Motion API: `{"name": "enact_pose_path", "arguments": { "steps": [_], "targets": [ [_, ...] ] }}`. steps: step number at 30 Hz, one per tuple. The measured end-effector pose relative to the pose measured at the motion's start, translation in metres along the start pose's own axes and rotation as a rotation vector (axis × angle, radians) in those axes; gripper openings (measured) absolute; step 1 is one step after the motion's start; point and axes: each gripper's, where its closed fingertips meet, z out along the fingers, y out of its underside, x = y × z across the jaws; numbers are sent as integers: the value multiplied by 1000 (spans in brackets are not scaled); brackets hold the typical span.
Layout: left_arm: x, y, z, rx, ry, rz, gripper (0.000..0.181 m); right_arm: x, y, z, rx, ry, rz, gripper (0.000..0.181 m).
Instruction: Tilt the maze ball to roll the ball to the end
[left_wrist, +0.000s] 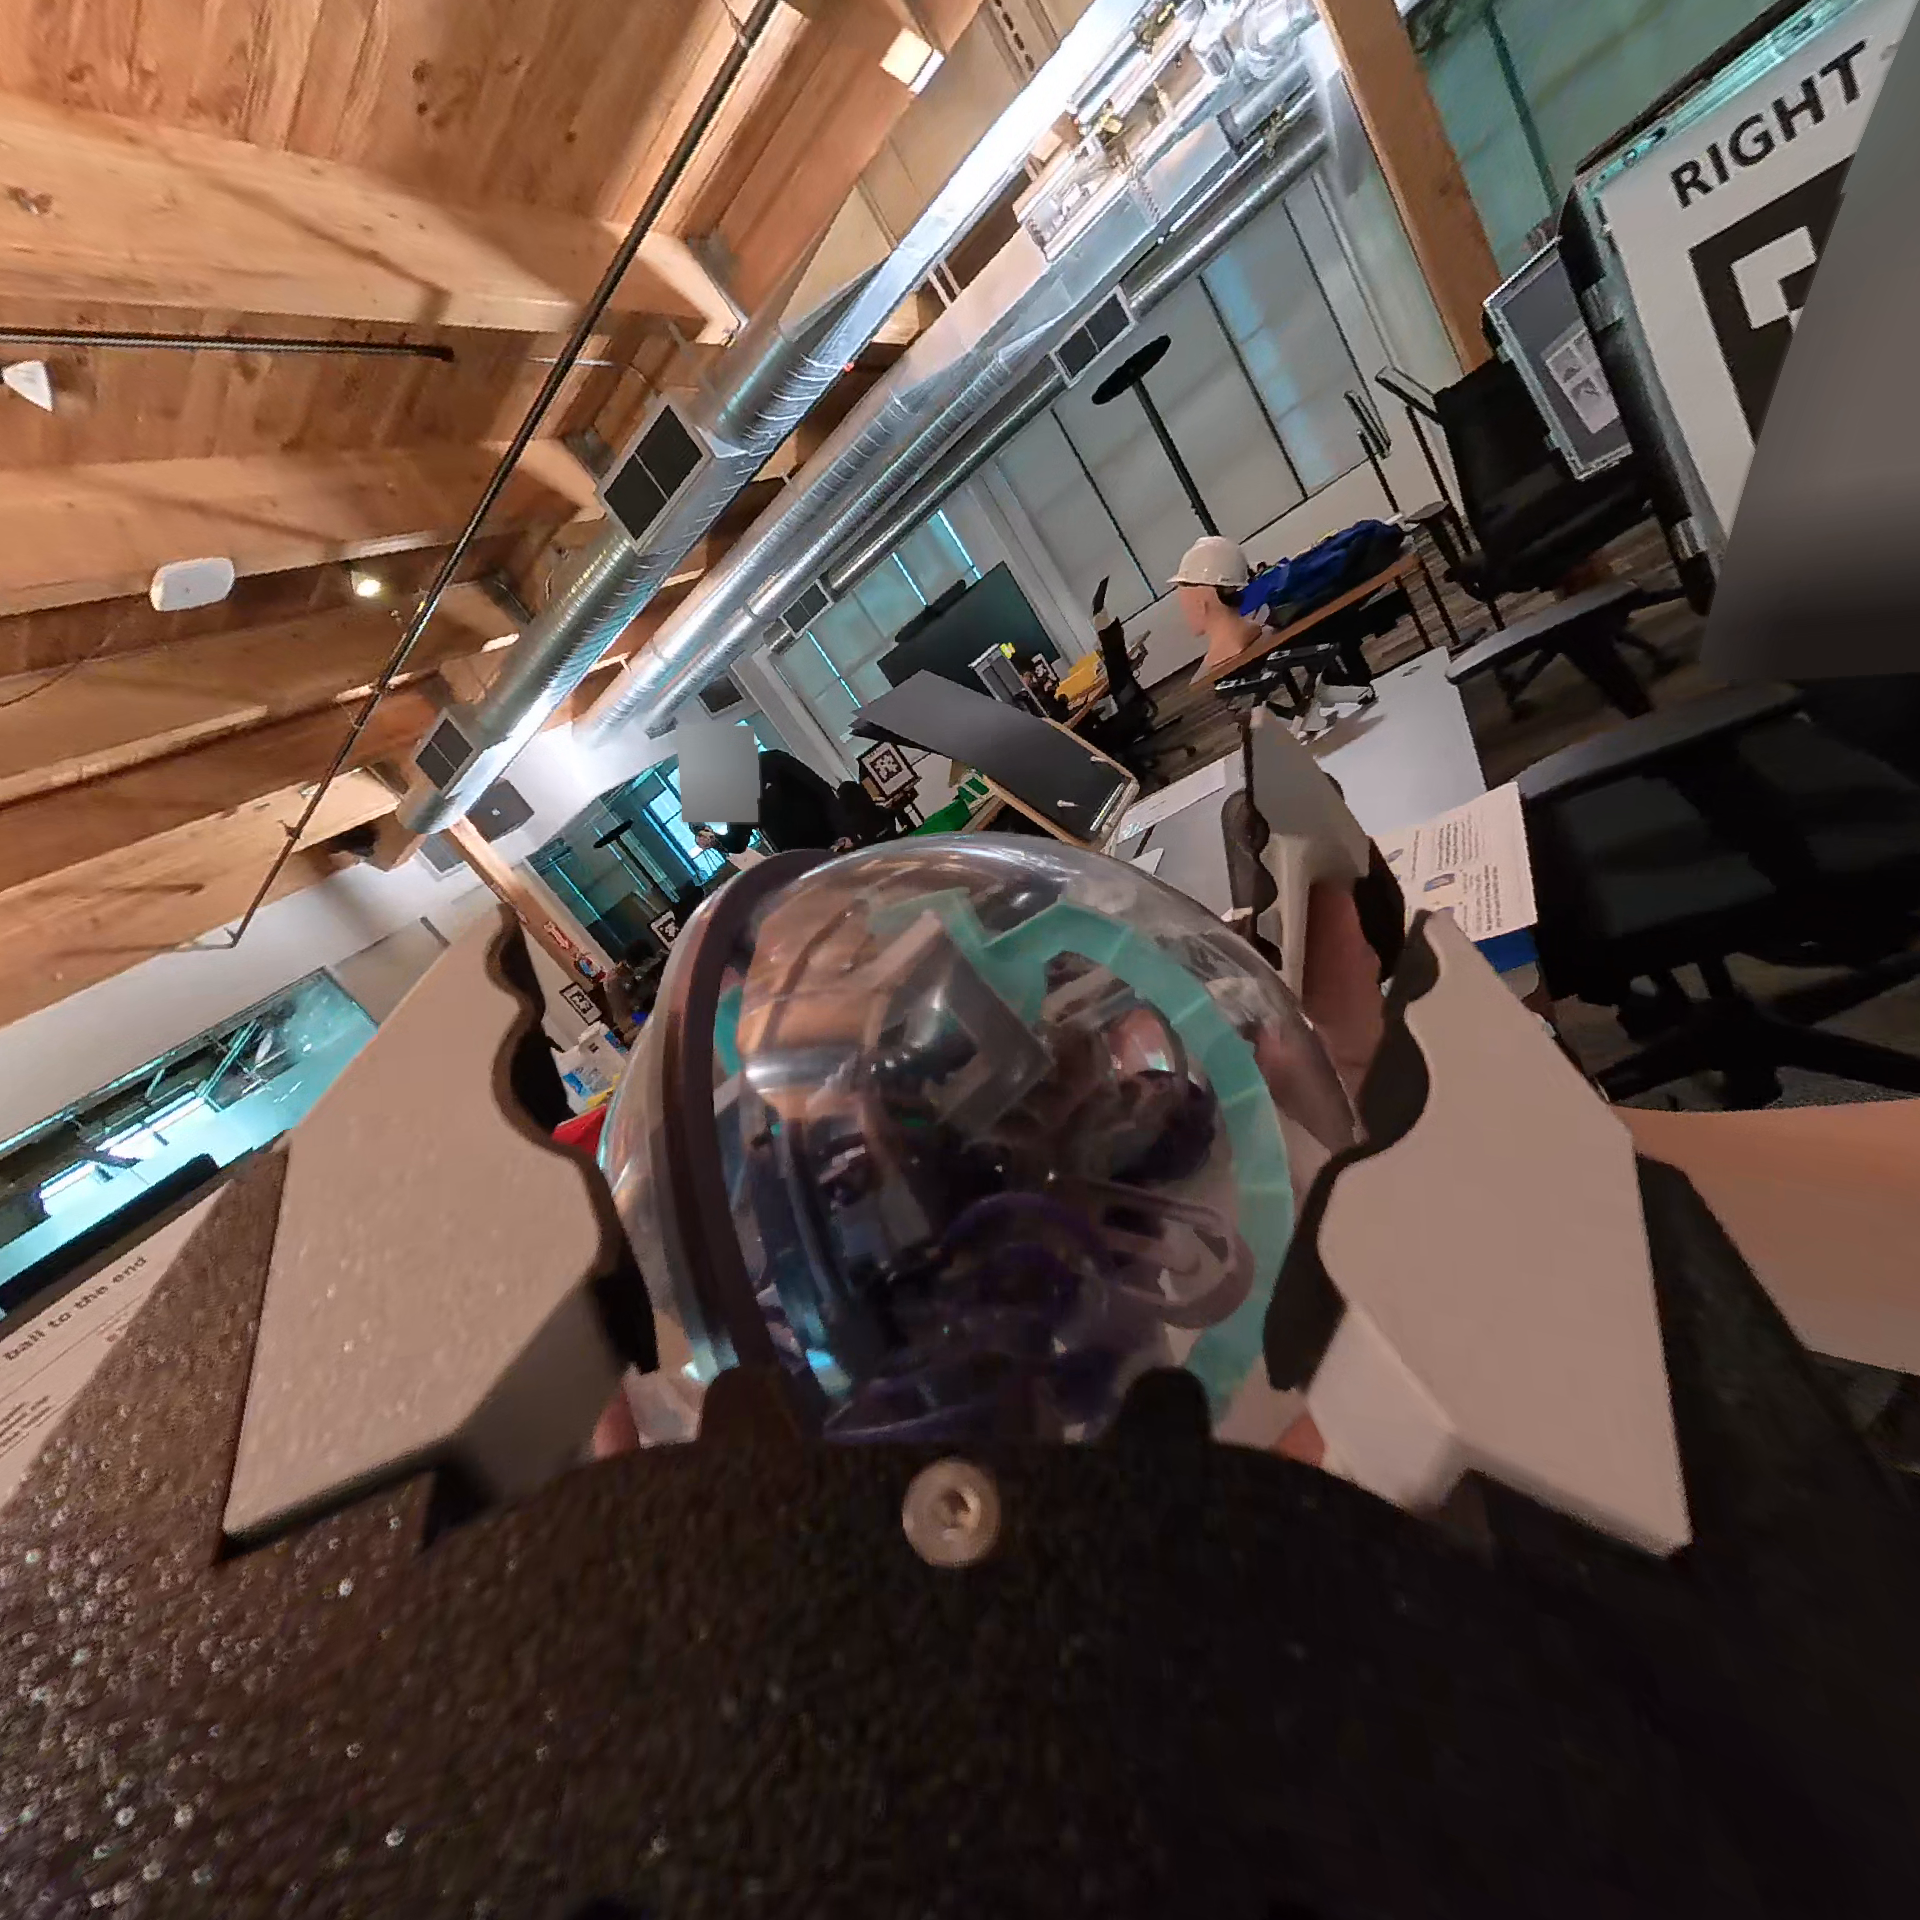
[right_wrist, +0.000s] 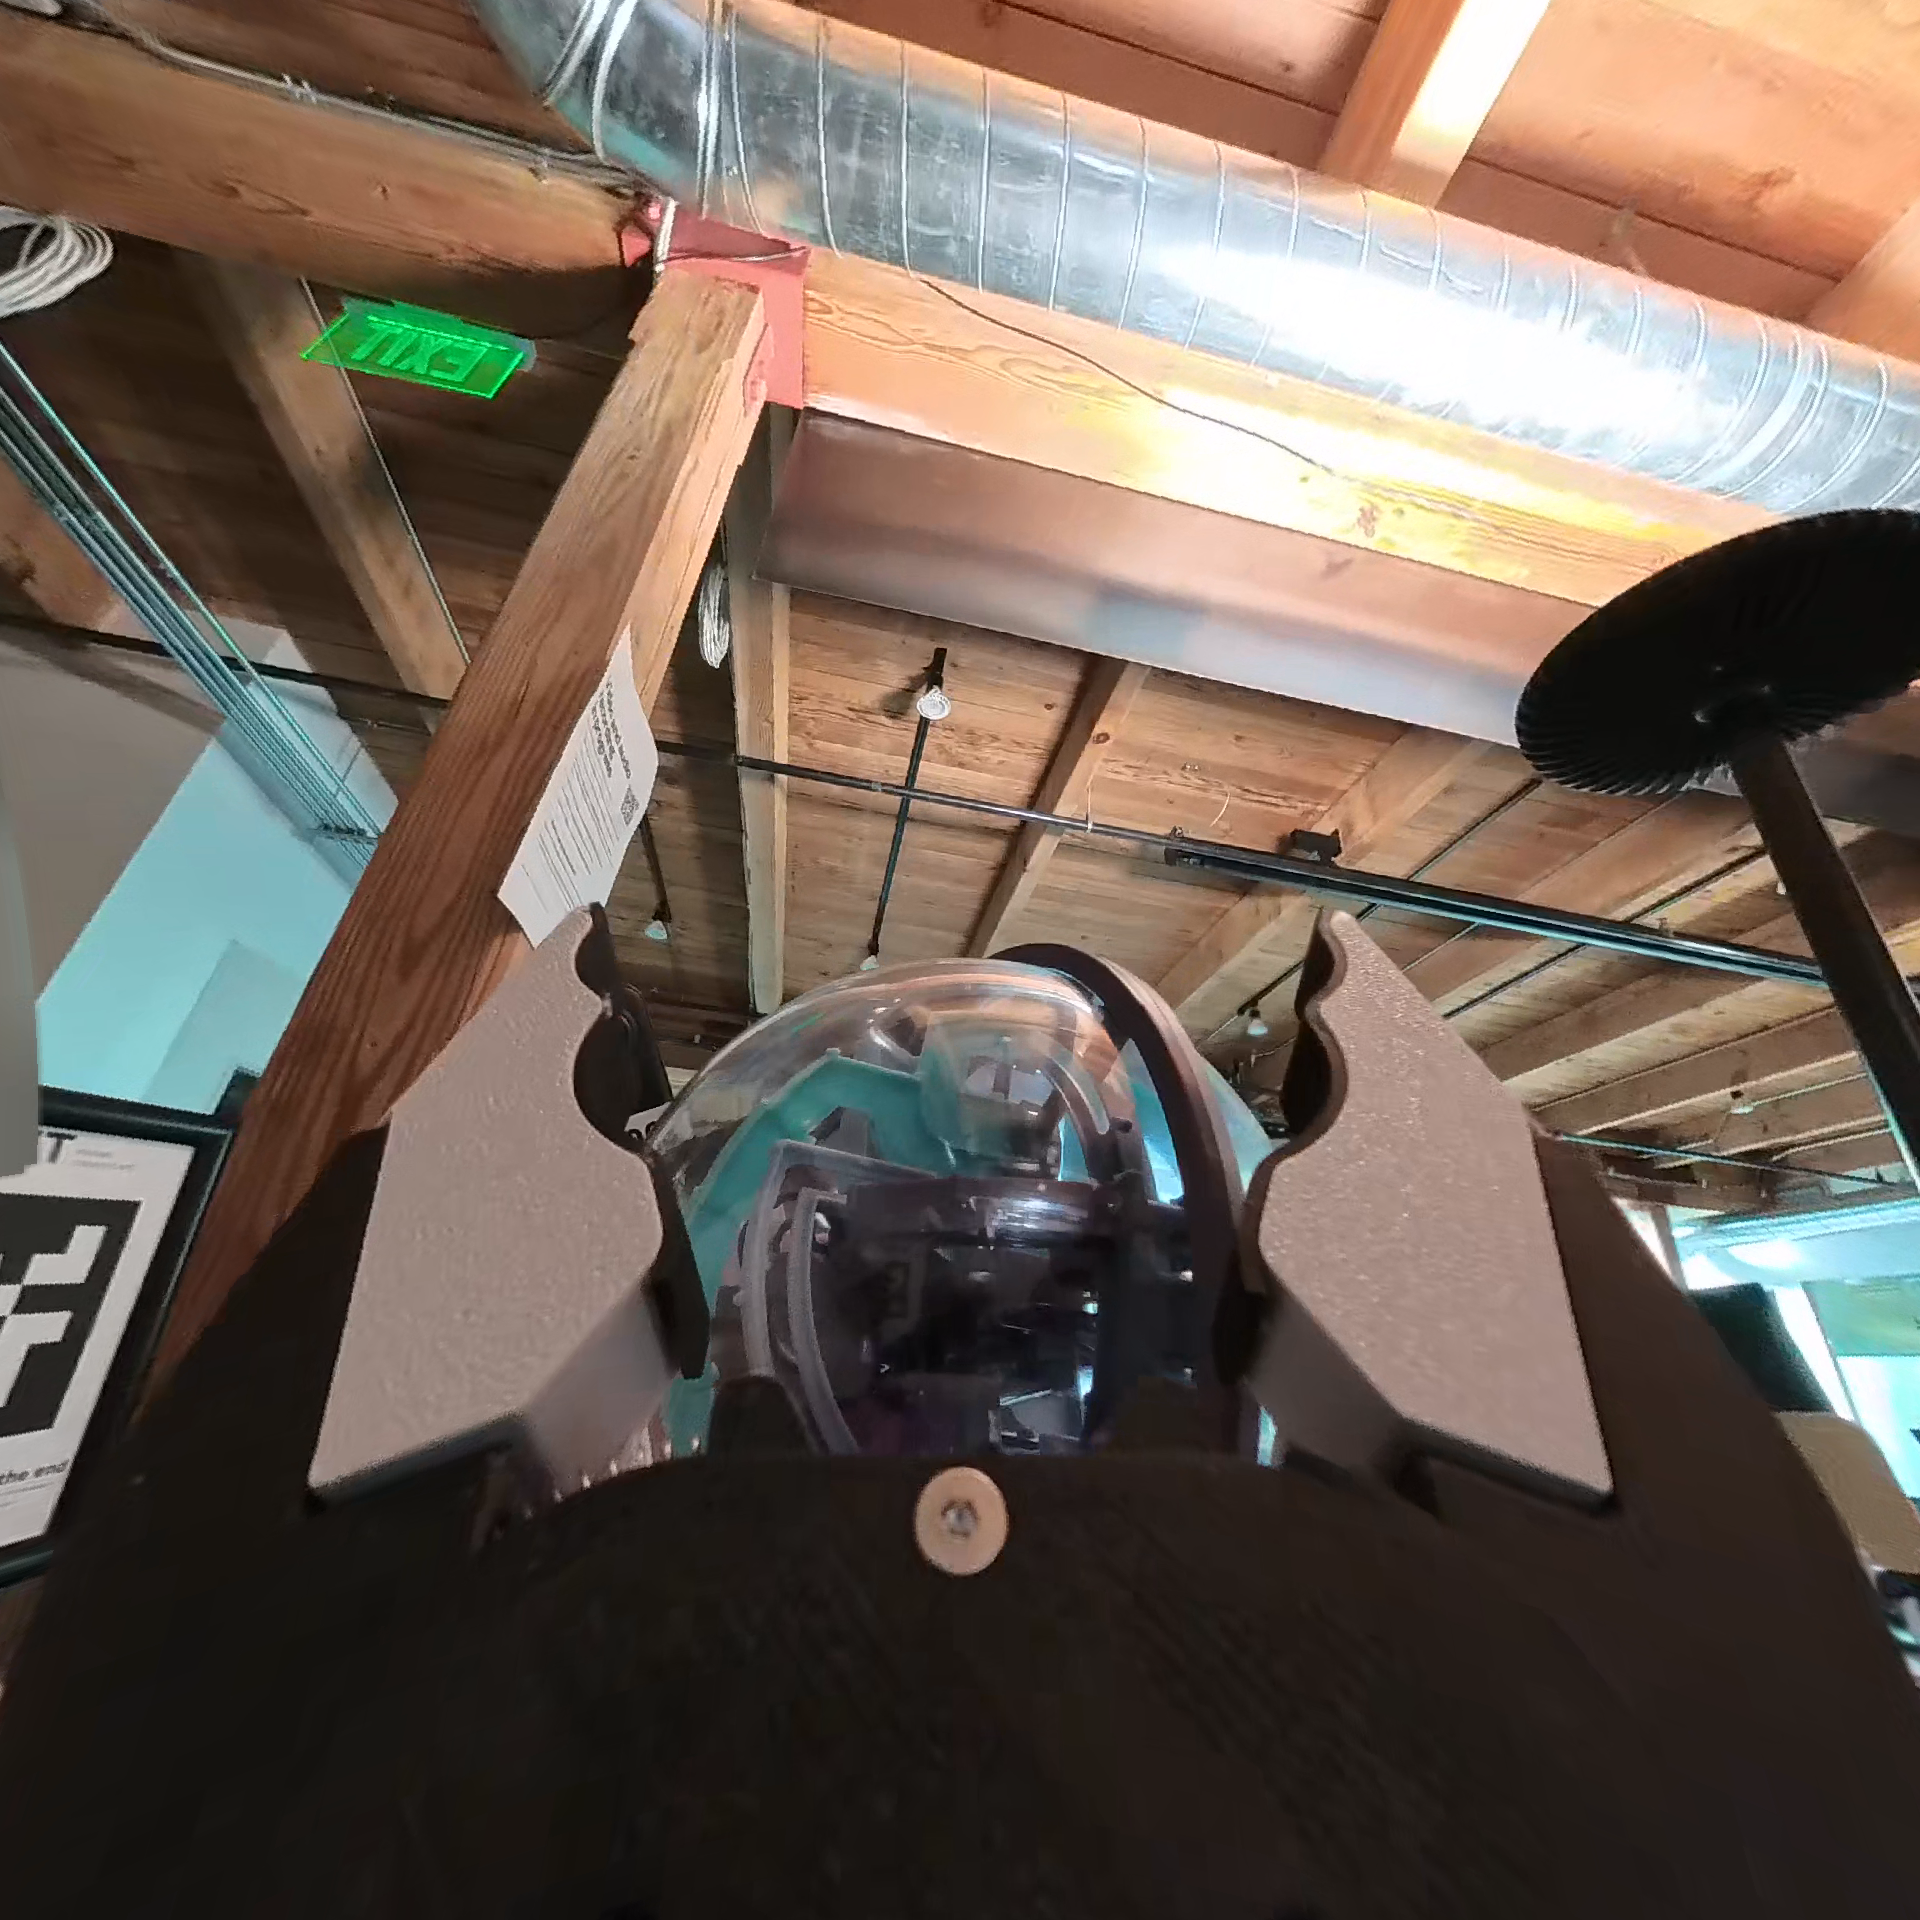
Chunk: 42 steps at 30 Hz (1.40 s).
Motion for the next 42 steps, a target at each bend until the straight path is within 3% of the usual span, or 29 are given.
{"name": "enact_pose_path", "arguments": {
  "steps": [6,12,21,24,26,30,35,42],
  "targets": [
    [4,0,-1,6,-12,-1,153,-4,-1,-3,-2,5,-8,127],
    [5,7,-3,9,-44,-99,149,1,7,1,-125,53,40,126],
    [-3,45,-7,123,-20,-393,139,37,27,-23,-280,227,142,125],
    [-1,55,-13,217,42,-462,143,54,35,-36,-302,262,171,127],
    [8,49,-26,341,164,-491,157,64,36,-43,-301,268,215,127],
    [1,43,-51,573,220,-492,157,70,31,-42,-270,223,232,122],
    [-18,61,-40,546,133,-417,157,79,41,-29,-323,123,127,129],
    [-53,67,-15,461,32,-317,157,115,40,-17,-277,50,152,139]
  ]
}}
